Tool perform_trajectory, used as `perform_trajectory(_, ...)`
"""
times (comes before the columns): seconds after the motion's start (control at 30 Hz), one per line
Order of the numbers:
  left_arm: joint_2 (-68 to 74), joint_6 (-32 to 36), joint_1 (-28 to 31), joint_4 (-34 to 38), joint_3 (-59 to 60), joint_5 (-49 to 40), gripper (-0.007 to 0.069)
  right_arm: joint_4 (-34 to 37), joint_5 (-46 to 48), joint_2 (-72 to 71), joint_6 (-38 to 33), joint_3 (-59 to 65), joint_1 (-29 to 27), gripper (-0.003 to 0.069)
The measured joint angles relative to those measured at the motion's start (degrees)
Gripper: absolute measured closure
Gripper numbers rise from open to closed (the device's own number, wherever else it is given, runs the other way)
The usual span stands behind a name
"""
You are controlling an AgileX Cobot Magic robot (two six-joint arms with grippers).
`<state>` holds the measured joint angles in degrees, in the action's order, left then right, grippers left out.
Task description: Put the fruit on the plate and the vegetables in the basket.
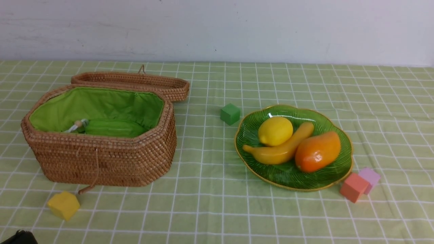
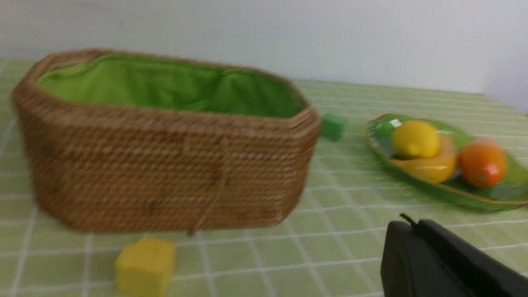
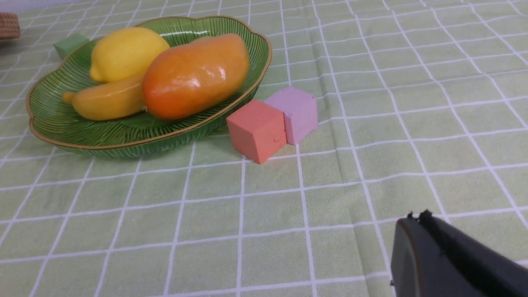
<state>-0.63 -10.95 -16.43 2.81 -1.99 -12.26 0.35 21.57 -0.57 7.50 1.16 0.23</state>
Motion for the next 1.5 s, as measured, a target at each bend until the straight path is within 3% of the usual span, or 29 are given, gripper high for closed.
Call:
perform_trajectory(0.13, 0.0, 0.0, 5.3, 0.1, 3.3, -1.5, 0.0638, 0.0, 0.0, 0.0, 0.0, 0.0, 0.0, 0.066)
perform_trajectory(0.27, 0.0, -0.8, 8.4, 0.1, 3.7, -9.4, 0.0638, 0.0, 0.0, 0.0, 0.0, 0.0, 0.0, 0.0655)
perform_trajectory(1.5, 0.0, -3.0, 8.6, 0.6, 3.7, -9.8, 0.0634, -0.3, 0.0, 0.0, 0.1, 0.0, 0.0, 0.0623)
